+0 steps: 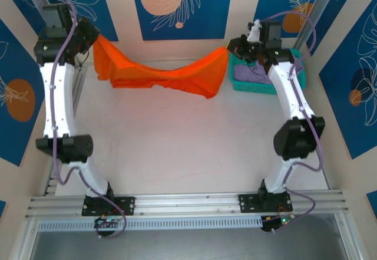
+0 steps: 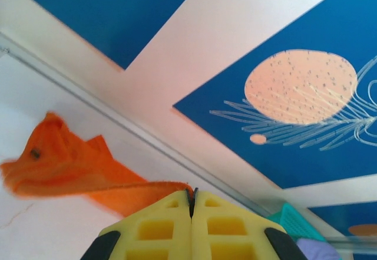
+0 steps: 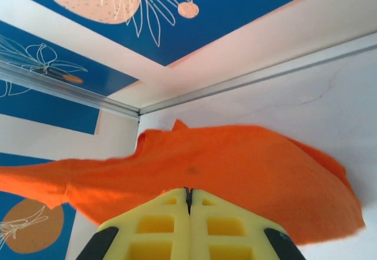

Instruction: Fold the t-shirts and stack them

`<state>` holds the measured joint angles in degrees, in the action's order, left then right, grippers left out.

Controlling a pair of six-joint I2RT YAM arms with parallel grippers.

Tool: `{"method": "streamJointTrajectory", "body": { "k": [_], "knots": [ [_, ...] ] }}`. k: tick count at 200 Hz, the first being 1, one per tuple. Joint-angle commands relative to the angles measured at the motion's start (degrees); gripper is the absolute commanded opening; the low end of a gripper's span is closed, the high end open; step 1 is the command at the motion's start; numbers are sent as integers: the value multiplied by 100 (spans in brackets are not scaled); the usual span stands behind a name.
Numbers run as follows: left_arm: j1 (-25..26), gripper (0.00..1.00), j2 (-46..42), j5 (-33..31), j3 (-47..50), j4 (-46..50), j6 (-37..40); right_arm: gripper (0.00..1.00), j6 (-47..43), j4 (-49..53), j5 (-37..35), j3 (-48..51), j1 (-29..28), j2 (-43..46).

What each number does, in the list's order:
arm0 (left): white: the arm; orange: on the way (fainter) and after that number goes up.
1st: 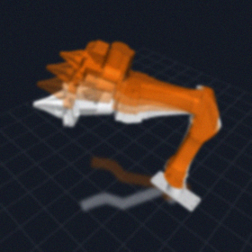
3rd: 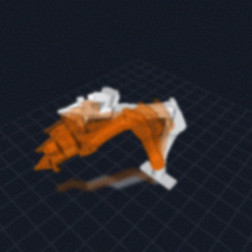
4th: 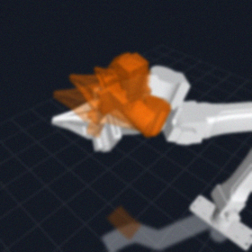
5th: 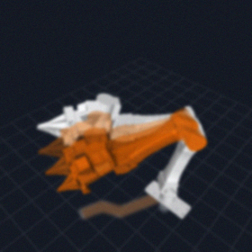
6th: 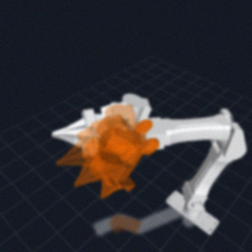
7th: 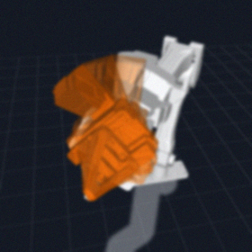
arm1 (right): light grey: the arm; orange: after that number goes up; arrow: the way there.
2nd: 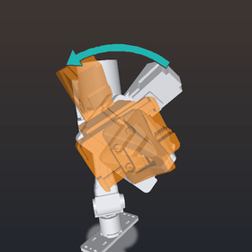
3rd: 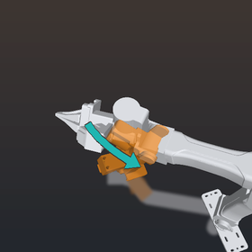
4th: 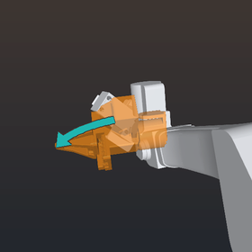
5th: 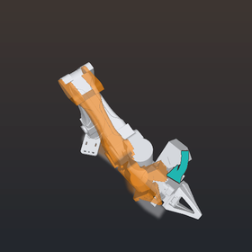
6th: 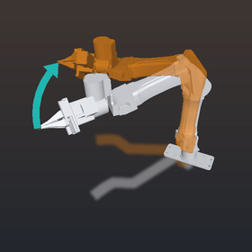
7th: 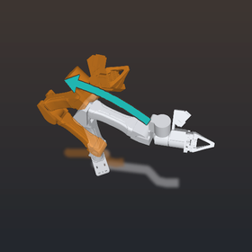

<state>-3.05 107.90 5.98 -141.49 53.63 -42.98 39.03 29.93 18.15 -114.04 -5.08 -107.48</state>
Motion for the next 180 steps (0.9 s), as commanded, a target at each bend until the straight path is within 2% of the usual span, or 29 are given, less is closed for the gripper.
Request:
{"method": "streamJointTrajectory", "body": {
  "k": [1,12,25,32,39,54,73,91,105,117,152,167,180],
  "knots": [
    [-167,0,1152,161,-1992,-323,-267,0,191,38,136,-2062,92,-1110],
    [-371,0,1696,479,-2761,-776,-792,0,283,498,104,-3838,121,-1910],
    [-633,0,1788,746,-2704,-1605,-1380,0,713,688,55,-5863,183,-3038],
    [-730,0,1743,831,-2621,-1984,-1513,0,1095,493,64,-6392,251,-3343],
    [-801,0,1673,887,-2587,-2249,-1562,0,1443,144,122,-6394,313,-3405],
    [-923,0,1459,1204,-2542,-2591,-1571,0,1614,-474,331,-5397,376,-2832],
    [-1054,0,1109,1868,-2511,-2458,-1452,0,1069,-879,490,-3963,300,-1698],
    [-1027,0,622,2513,-2378,-2018,-870,0,906,-941,829,-3118,259,-945],
    [-916,0,-3,2763,-1760,-1582,-416,0,654,-651,993,-2566,185,-438],
    [-772,0,-799,2864,-508,-1497,-49,0,340,-558,1155,-1872,80,79],
    [-143,0,-3507,2032,3182,-919,593,0,350,-651,1558,860,105,1754],
    [72,0,-4711,1760,4598,-319,557,0,171,-534,1510,2132,9,2686],
    [182,0,-5826,1188,5837,440,313,0,-246,-185,1405,3233,-212,3426]
  ]
}}
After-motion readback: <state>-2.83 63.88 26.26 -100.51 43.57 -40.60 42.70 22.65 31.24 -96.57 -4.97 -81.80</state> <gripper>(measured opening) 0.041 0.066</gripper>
